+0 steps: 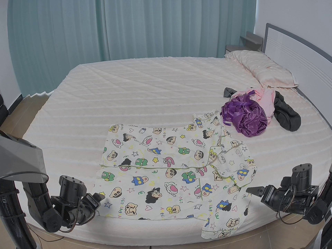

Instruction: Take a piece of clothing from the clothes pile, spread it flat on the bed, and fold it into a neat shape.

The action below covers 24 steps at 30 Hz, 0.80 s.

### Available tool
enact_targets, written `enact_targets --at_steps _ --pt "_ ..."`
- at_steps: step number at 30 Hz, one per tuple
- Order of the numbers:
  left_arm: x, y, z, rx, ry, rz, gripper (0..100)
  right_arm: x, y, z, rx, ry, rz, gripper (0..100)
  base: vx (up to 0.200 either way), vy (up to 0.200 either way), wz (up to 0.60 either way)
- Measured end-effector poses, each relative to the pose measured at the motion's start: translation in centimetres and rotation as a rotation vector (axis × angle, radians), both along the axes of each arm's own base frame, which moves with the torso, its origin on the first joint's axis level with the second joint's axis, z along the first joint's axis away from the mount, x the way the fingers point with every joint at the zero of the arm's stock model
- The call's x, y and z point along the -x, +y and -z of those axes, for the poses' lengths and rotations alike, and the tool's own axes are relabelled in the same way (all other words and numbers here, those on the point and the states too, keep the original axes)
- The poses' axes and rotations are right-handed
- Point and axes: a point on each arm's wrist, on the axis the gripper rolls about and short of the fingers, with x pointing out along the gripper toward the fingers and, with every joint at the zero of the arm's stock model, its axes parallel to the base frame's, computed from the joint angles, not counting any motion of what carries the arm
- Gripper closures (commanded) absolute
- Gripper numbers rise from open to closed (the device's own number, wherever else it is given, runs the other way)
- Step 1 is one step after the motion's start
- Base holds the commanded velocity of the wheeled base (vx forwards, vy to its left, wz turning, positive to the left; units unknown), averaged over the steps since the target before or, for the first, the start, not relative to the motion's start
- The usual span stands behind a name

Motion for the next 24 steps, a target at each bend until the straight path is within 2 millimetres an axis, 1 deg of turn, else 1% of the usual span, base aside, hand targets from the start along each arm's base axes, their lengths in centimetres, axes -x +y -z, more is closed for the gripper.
enact_targets --at_steps 1,2,10,24 --pt "0.0 0.1 0.0 -0.008 0.000 -0.009 0 0.0 0.0 0.0 0.000 0.000 0.000 0 0.000 0.000 0.00" --pt "-0.1 0.2 0.1 -0.014 0.000 -0.018 100 0.0 0.0 0.0 0.000 -0.001 -0.001 0 0.000 0.000 0.00" --pt "-0.2 0.2 0.5 -0.039 -0.022 -0.040 100 0.0 0.1 0.0 0.000 -0.003 -0.003 0 0.000 0.000 0.00" --pt "2.2 0.7 0.8 -0.162 0.017 0.042 100 0.0 0.0 0.0 0.002 -0.003 -0.001 0 0.000 0.000 0.00"
